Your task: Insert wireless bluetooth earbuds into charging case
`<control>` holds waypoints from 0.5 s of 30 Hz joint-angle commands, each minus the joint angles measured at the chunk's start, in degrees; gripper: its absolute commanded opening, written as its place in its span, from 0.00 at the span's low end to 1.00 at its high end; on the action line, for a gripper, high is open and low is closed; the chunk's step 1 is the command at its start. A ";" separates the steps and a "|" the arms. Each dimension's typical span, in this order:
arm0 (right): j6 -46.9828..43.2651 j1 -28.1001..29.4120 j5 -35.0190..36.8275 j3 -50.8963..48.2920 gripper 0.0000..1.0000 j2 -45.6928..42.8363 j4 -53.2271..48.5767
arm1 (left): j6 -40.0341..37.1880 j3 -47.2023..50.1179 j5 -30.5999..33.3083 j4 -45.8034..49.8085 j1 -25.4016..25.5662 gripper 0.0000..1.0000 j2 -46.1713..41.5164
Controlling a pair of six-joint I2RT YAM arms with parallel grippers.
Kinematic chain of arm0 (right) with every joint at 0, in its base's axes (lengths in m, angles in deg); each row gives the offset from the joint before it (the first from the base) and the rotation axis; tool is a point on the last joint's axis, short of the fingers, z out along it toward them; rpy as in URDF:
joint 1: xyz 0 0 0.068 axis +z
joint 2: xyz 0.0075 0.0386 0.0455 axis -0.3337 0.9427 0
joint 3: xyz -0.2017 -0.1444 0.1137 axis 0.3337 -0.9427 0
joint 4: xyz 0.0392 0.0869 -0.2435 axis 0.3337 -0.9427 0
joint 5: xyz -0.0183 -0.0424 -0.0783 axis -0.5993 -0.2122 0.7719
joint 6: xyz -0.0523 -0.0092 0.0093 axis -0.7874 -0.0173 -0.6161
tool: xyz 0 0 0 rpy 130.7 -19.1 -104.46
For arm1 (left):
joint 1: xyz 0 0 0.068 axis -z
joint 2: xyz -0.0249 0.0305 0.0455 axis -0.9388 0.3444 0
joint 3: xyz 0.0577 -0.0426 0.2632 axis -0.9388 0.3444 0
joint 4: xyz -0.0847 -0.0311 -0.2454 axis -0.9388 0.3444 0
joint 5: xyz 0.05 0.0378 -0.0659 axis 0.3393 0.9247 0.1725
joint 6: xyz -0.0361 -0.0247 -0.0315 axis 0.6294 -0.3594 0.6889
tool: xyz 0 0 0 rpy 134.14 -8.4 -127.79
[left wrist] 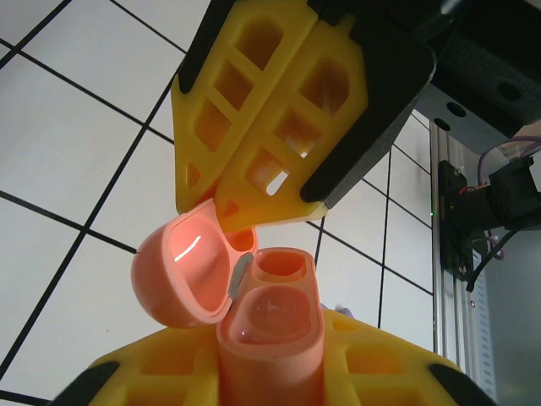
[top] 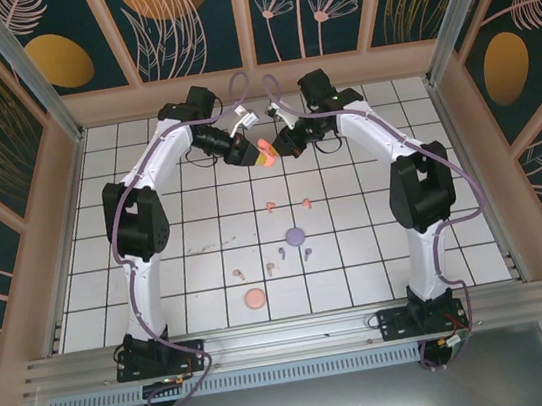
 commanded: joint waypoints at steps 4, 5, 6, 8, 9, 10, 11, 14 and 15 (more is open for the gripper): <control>1.92 0.38 0.39 1.27 0.08 0.10 2.60 | -2.50 0.05 -2.42 1.43 0.57 0.00 0.63; 3.35 0.12 0.68 0.46 0.18 -0.85 4.08 | -2.38 0.29 -2.34 1.04 0.54 0.00 0.47; 4.54 -0.19 0.97 -0.33 0.26 -1.88 5.61 | -2.11 0.64 -2.25 0.34 0.50 0.00 0.18; 7.52 -1.36 0.71 -3.53 0.37 -4.85 8.65 | -0.39 2.97 -1.59 -3.68 0.45 0.00 -1.43; 9.01 -1.96 0.43 -5.56 0.40 -6.57 10.24 | 0.98 4.56 -1.08 -6.41 0.48 0.00 -2.50; 10.88 -2.72 -0.01 -8.54 0.43 -8.78 12.23 | 2.90 6.60 -0.59 -10.47 0.34 0.00 -3.87; 12.87 -3.29 -0.34 -11.89 0.45 -11.34 14.65 | 4.75 8.55 -0.27 -14.33 0.13 0.00 -5.28; 18.27 -4.29 -0.03 -20.93 0.50 -18.75 19.91 | 10.94 14.18 0.13 -25.39 -0.69 0.00 -9.31; 20.11 -4.23 0.88 -23.42 0.50 -20.45 21.12 | 13.29 15.90 0.64 -29.00 -0.93 0.00 -10.55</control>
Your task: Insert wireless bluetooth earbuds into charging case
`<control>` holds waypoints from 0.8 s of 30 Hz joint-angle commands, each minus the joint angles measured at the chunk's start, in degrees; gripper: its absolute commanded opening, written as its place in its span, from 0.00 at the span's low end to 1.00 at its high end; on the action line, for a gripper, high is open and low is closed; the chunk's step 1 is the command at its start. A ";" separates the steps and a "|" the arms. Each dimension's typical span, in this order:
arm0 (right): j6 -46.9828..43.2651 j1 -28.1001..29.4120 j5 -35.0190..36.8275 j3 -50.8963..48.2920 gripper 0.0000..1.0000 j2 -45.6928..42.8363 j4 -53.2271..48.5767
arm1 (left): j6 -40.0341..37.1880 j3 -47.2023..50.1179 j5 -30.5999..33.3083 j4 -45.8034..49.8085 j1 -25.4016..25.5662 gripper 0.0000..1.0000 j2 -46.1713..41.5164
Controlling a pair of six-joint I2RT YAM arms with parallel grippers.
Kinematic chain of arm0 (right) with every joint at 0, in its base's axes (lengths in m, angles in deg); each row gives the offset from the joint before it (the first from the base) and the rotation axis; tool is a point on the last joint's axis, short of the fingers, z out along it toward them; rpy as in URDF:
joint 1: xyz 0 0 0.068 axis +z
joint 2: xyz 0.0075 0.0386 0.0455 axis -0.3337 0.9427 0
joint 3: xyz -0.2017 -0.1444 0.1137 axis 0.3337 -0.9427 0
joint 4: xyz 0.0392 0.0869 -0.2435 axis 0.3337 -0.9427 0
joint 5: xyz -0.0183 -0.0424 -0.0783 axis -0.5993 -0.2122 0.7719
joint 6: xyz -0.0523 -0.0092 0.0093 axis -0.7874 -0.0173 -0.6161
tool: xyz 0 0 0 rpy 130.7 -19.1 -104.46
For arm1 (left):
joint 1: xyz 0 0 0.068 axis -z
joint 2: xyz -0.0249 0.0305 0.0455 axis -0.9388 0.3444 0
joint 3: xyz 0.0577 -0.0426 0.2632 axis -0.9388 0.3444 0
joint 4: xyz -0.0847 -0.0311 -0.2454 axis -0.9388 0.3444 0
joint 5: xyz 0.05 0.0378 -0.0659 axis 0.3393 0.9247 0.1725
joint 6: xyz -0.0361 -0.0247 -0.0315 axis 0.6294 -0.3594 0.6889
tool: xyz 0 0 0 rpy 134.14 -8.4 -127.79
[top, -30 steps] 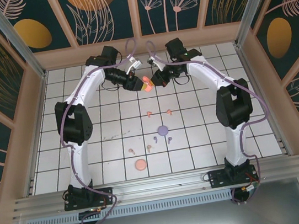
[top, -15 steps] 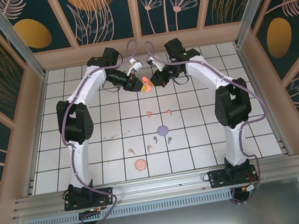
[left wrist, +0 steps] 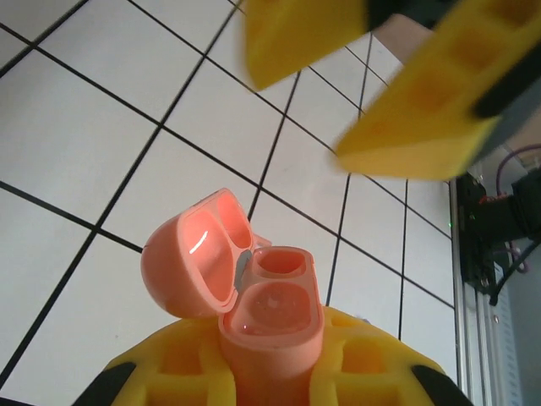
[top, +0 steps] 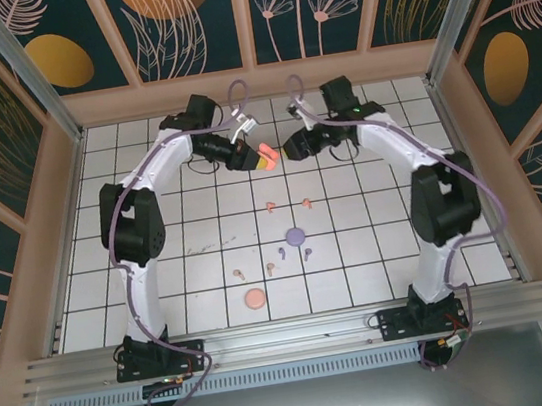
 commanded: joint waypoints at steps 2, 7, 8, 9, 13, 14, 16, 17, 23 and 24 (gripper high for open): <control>10.79 0.23 2.21 -9.07 0.51 -10.66 9.61 | 11.82 6.90 1.98 -21.28 -0.93 0.00 -8.50; 20.02 4.70 16.54 -14.91 0.50 -13.71 9.99 | 19.45 16.32 8.59 -37.77 -0.97 0.00 -15.18; 21.09 5.65 18.51 -15.07 0.51 -13.54 9.47 | 20.33 18.01 9.51 -40.87 -0.96 0.00 -16.24; 22.86 6.81 21.00 -15.23 0.51 -13.30 9.21 | 21.21 19.90 10.59 -43.54 -0.94 0.00 -17.42; 28.91 10.65 28.09 -15.82 0.51 -12.24 7.87 | 25.13 28.41 16.90 -57.29 -0.96 0.00 -21.97; 29.84 11.29 29.00 -16.02 0.51 -12.13 7.62 | 25.30 30.56 18.66 -60.47 -0.95 0.00 -23.11; 33.26 12.06 31.77 -16.69 0.51 -12.16 7.43 | 25.78 36.45 21.74 -69.50 -0.99 0.00 -26.27; 34.68 12.08 32.18 -17.15 0.51 -12.15 7.73 | 25.89 39.03 23.00 -74.03 -0.96 0.00 -27.47; 41.97 12.09 34.81 -20.24 0.51 -11.50 10.72 | 26.46 53.41 31.84 -96.65 -0.97 0.00 -31.27; 42.37 12.09 34.68 -20.11 0.51 -10.83 10.79 | 26.61 53.75 33.62 -97.60 -0.97 0.00 -31.14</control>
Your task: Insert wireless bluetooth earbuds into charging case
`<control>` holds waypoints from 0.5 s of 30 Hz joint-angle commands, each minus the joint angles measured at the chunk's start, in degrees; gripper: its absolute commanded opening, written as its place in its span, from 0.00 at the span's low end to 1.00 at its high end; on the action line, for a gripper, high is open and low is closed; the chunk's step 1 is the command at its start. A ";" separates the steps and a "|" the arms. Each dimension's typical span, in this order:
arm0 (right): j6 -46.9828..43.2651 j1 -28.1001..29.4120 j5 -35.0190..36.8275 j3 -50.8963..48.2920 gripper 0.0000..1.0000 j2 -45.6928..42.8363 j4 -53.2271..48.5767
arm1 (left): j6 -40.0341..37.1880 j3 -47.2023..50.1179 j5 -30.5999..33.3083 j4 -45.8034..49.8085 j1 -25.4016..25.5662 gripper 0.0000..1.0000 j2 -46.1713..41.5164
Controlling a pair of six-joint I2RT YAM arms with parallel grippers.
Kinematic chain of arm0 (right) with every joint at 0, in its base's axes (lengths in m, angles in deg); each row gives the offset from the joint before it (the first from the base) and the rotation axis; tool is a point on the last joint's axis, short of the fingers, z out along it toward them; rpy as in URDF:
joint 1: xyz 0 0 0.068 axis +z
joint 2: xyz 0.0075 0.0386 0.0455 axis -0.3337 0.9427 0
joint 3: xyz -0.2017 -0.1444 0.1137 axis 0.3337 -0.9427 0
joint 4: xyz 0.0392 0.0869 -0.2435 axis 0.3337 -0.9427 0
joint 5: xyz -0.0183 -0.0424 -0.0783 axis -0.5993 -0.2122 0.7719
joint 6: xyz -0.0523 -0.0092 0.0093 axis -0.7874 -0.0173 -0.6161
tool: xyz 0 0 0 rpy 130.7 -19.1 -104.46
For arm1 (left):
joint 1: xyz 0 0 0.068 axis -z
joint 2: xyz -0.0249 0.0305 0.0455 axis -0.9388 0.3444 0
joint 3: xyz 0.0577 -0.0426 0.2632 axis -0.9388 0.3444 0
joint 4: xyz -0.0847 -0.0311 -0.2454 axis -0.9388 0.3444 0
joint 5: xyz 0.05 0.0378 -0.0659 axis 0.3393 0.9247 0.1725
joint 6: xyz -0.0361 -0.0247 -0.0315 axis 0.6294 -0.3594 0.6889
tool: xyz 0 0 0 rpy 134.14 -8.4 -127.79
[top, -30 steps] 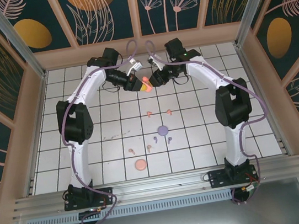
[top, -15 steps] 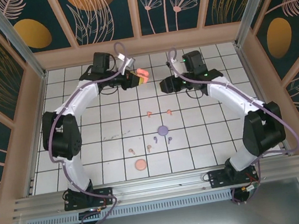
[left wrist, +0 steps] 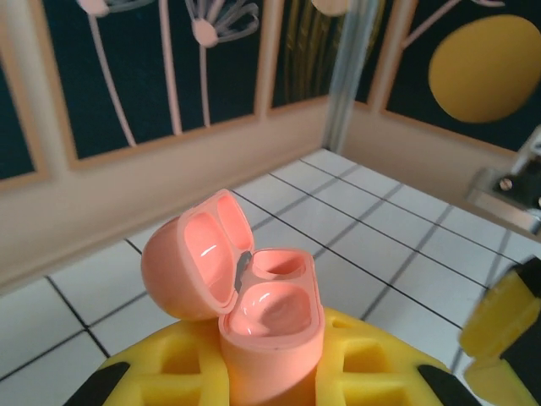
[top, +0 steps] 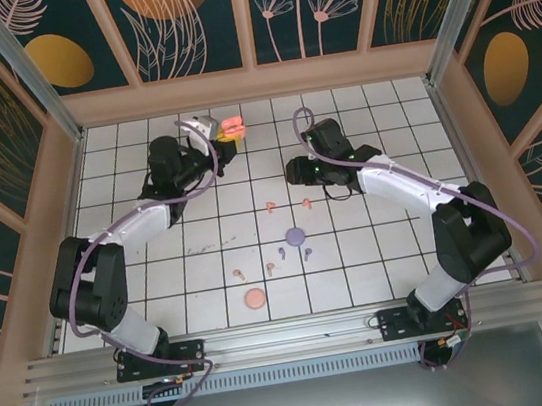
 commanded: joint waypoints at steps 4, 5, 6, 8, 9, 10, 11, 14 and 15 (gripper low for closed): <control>6.07 1.97 3.30 2.44 0.50 5.71 0.41 | 2.47 4.61 12.35 -23.41 -0.25 0.00 -0.98; 6.30 2.42 3.49 3.59 0.50 6.97 -0.30 | 2.58 5.33 13.08 -25.43 -0.18 0.00 -0.97; 6.40 2.93 3.46 4.92 0.50 8.45 -1.09 | 2.37 6.23 13.59 -28.37 -0.25 0.00 -0.97; 6.74 4.22 4.02 8.07 0.49 11.53 -3.12 | 3.04 8.03 15.60 -35.22 -0.20 0.00 -0.97; 6.69 4.68 4.18 9.27 0.49 12.79 -4.04 | 3.13 8.68 15.98 -37.73 -0.24 0.00 -0.90; 6.57 5.33 4.40 10.77 0.49 14.15 -5.19 | 3.28 9.02 16.22 -40.69 -0.18 0.00 -0.73; 6.66 5.88 4.92 12.15 0.49 15.70 -6.17 | 3.76 9.00 16.73 -42.56 -0.25 0.00 -0.62; 7.38 7.08 5.71 14.92 0.49 19.10 -8.41 | 4.51 8.45 17.31 -45.38 -0.25 0.00 -0.44; 7.74 7.37 6.10 15.79 0.49 20.19 -9.07 | 5.03 8.22 17.97 -46.05 -0.23 0.00 -0.45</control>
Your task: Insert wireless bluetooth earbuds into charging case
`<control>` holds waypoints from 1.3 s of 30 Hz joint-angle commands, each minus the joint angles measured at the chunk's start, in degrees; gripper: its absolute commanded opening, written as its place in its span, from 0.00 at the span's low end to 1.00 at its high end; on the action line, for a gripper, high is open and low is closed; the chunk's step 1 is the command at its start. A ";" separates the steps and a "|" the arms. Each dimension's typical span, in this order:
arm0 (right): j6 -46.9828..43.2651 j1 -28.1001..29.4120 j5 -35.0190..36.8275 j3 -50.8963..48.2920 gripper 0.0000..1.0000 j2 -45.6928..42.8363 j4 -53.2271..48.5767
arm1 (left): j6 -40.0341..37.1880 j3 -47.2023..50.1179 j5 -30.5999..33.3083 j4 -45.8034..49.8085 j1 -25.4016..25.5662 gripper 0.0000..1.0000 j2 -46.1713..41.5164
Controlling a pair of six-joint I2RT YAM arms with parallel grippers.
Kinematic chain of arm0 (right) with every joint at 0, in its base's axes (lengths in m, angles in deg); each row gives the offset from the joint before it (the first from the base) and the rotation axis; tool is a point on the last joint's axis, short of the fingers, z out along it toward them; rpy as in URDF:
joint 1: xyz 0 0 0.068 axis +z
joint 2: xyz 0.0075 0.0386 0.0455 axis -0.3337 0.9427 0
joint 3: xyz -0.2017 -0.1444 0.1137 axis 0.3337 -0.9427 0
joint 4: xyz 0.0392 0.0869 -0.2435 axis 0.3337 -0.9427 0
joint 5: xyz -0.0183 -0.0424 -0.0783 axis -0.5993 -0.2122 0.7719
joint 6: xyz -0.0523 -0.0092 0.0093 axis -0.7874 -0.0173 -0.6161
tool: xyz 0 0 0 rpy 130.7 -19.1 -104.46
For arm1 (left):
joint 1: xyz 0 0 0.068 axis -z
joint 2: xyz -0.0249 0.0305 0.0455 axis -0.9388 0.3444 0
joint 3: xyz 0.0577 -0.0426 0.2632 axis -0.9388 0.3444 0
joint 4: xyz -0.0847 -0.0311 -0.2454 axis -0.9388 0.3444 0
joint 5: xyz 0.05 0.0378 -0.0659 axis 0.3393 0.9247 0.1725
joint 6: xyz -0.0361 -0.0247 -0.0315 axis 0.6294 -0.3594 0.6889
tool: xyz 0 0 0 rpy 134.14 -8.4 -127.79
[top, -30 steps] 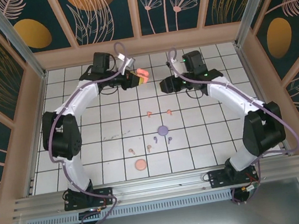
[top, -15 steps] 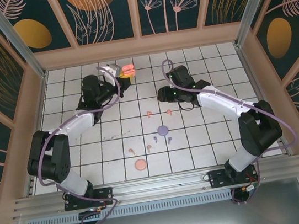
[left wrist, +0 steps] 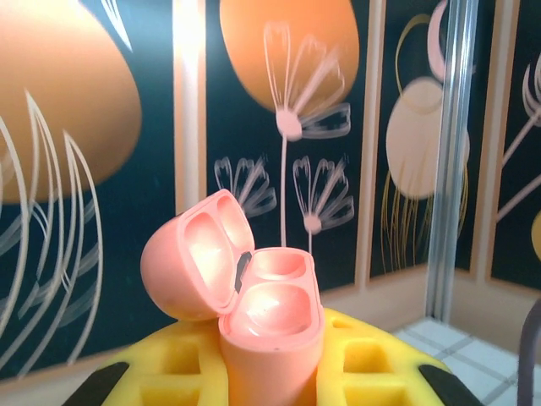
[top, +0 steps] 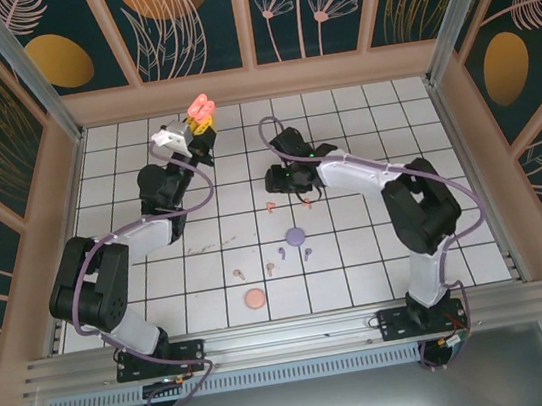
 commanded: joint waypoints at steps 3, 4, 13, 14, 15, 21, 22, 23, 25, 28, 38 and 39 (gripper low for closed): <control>3.43 2.01 3.47 4.98 0.49 4.68 -6.40 | 2.80 -1.16 3.88 -10.60 -0.20 0.00 -0.83; 4.19 2.35 4.24 5.56 0.49 5.36 -7.03 | 3.13 -1.29 4.53 -10.39 -0.24 0.00 -1.09; 9.01 4.95 7.59 9.71 0.49 10.33 -10.03 | 0.80 -2.19 6.41 -3.55 -0.18 0.00 -3.08; 9.12 5.21 7.73 10.17 0.49 10.72 -10.28 | 0.71 -1.90 6.38 -3.72 -0.16 0.00 -3.08; 9.29 5.39 8.00 10.57 0.49 11.10 -10.64 | 0.50 -1.68 6.35 -3.98 -0.15 0.00 -3.08; 10.03 5.94 9.06 12.16 0.49 13.00 -12.06 | -0.57 -0.61 3.62 -4.69 -0.23 0.00 -3.39; 10.25 6.01 9.17 12.22 0.49 13.17 -12.15 | -0.39 -0.36 3.64 -4.93 -0.16 0.00 -3.43; 10.29 6.03 9.31 12.21 0.49 13.28 -12.19 | -0.28 -0.24 3.76 -5.13 -0.17 0.00 -3.59; 10.63 6.19 9.27 12.30 0.49 13.59 -12.13 | -0.09 0.18 4.09 -5.24 -0.15 0.00 -3.91; 10.90 6.38 9.23 12.80 0.48 14.29 -12.06 | -0.08 0.54 4.21 -5.49 -0.18 0.00 -4.13; 10.70 7.00 9.75 15.39 0.45 16.73 -13.29 | 0.45 1.38 4.42 -6.52 -0.10 0.00 -3.89; 10.67 7.07 9.79 15.34 0.45 16.79 -13.29 | 0.45 1.38 4.34 -6.64 -0.21 0.00 -3.87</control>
